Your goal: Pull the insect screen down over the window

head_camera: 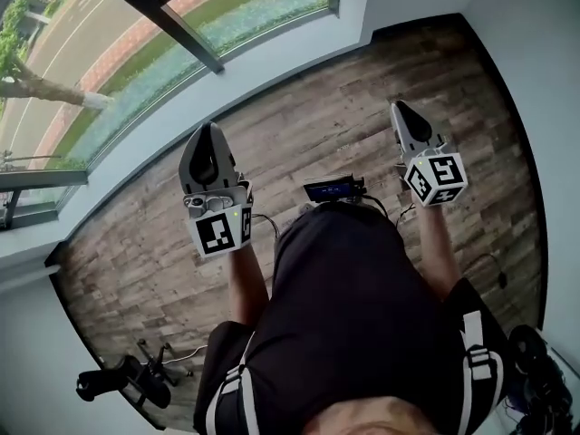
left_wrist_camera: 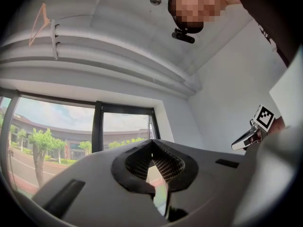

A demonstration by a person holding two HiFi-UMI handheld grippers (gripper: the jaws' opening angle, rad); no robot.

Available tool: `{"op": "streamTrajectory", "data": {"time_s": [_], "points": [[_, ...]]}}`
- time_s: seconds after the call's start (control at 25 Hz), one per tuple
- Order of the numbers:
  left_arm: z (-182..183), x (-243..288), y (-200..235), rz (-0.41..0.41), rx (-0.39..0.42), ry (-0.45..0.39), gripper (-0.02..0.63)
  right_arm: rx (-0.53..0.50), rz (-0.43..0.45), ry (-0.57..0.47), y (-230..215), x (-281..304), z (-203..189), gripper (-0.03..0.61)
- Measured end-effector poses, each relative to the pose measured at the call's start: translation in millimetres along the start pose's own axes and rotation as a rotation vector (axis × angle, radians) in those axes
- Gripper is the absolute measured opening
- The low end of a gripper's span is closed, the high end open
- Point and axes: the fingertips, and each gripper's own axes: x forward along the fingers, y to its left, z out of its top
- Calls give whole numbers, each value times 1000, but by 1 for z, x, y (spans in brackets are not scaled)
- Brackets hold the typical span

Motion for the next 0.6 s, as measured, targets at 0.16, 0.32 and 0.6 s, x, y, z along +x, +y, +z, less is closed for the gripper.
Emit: {"op": "streamTrajectory", "data": {"time_s": [0.16,0.32,0.6], "points": [[-6,-20,16,-14,-46,7,6,8,-12,38,29,-14,-16,25],[-18,-38,23,-25,-100,10,6,-13,-22,73,53,-21,-25,20],[-51,-67,31,1,-211,40,6,-80,15,134,89,-28,-35,9]]}}
